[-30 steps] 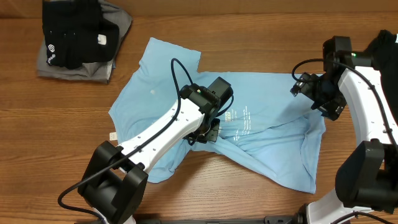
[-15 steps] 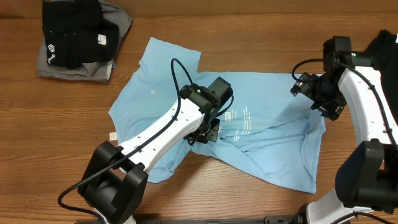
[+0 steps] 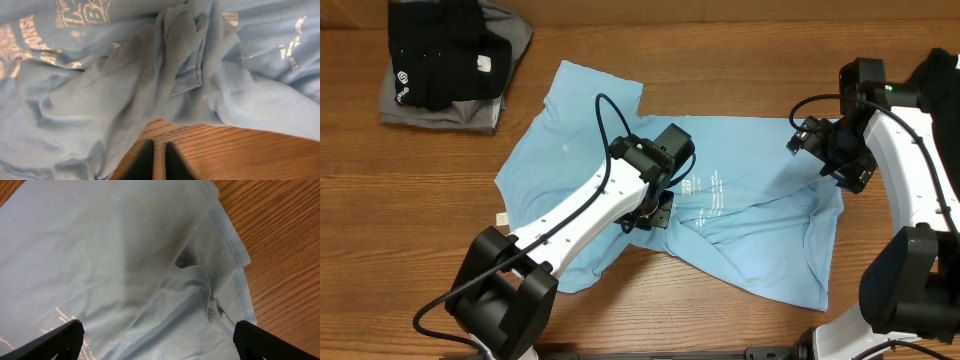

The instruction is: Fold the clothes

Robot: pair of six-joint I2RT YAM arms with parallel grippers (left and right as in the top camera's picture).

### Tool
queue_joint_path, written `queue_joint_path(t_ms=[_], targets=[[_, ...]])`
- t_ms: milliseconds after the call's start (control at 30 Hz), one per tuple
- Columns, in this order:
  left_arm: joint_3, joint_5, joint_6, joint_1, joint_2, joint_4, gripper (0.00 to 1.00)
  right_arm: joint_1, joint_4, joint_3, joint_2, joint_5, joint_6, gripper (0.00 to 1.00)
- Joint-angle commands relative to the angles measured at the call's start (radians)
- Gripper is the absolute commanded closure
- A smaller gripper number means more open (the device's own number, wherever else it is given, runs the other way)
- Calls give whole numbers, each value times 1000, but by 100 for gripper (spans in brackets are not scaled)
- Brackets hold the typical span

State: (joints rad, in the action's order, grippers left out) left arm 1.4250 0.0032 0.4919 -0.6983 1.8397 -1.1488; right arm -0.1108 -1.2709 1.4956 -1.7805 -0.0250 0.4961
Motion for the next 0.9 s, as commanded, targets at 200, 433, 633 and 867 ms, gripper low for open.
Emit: queue_joint_path(t_ms=[200,433,633,867], targets=[[12,1,-47,-12,-9,85,65,-2,5,-3,-6,5,-6,0],[12,69,-20,-12,69,131,69,-2,3,-3,-6,5,-7,0],[12,98,26,-12,110,160,71,-2,10,-3,-6,5,-6,0],[12,81,127,-5,127,164,69,-2,10,-3,-6,4,-7,0]])
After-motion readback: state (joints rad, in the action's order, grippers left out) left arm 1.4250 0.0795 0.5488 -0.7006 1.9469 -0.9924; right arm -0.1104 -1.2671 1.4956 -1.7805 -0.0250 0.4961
